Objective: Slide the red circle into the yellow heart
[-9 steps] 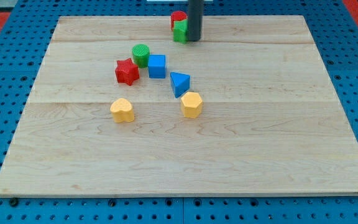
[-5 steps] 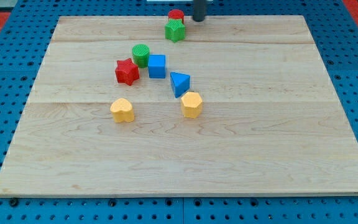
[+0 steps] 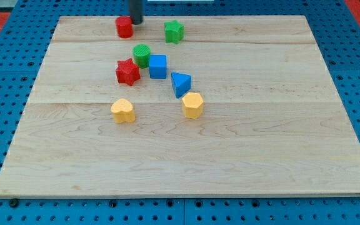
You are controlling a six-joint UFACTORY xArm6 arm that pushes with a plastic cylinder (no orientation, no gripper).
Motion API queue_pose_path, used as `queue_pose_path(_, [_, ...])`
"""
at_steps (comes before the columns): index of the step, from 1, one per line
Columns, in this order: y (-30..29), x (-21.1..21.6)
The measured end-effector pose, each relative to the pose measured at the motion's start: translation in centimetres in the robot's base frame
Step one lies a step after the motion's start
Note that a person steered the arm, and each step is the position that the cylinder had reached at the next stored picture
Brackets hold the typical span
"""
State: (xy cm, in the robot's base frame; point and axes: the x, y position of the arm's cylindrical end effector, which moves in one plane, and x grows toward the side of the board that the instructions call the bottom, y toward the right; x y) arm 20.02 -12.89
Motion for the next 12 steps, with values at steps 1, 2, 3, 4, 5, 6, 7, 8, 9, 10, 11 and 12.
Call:
queue_pose_path(1, [-4.9, 4.4])
queue_pose_path(2, [-4.6, 11.1])
queue_pose_path(3, [-7.2, 12.4])
queue_pose_path(4, [-8.5, 15.7])
queue_pose_path(5, [-4.3, 18.4])
queue_pose_path(6, [-6.4, 17.0])
queue_pose_path(7, [-4.8, 16.2])
queue_pose_path(8, [-4.7, 15.4])
queue_pose_path(9, [-2.1, 15.2])
queue_pose_path(10, [-1.1, 17.2])
queue_pose_path(11, [-0.9, 20.2])
queue_pose_path(12, [-2.3, 21.5])
